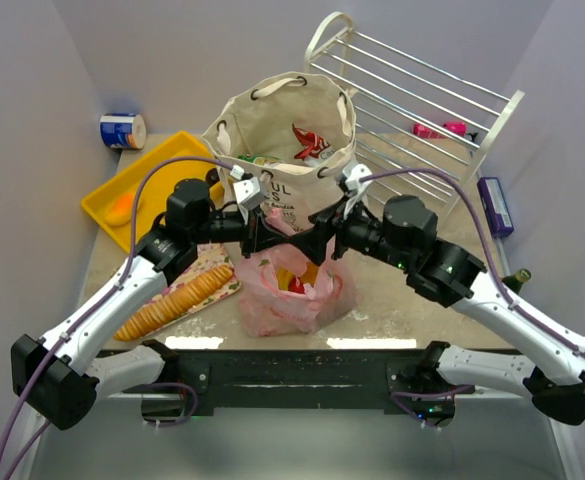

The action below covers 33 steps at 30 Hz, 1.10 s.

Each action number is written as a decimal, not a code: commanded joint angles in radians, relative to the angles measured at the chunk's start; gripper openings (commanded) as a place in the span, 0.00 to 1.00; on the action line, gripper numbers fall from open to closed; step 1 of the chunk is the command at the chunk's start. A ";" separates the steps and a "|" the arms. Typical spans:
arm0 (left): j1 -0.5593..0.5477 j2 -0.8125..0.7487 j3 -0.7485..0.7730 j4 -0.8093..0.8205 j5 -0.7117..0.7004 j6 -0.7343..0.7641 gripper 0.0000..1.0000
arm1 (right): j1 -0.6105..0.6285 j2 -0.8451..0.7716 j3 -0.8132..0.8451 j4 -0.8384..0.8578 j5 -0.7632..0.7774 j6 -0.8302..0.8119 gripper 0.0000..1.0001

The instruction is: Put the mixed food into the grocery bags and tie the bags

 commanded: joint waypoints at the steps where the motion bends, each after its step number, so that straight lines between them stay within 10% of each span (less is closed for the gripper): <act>1: -0.010 -0.028 -0.022 0.076 0.065 0.025 0.00 | -0.088 0.042 0.074 0.037 -0.146 0.116 0.67; 11: -0.013 -0.029 -0.022 0.076 0.078 0.042 0.00 | -0.145 0.127 0.078 0.111 -0.176 0.111 0.45; 33: -0.021 -0.012 -0.017 0.079 0.091 0.046 0.00 | -0.143 0.207 0.058 0.249 -0.313 0.110 0.49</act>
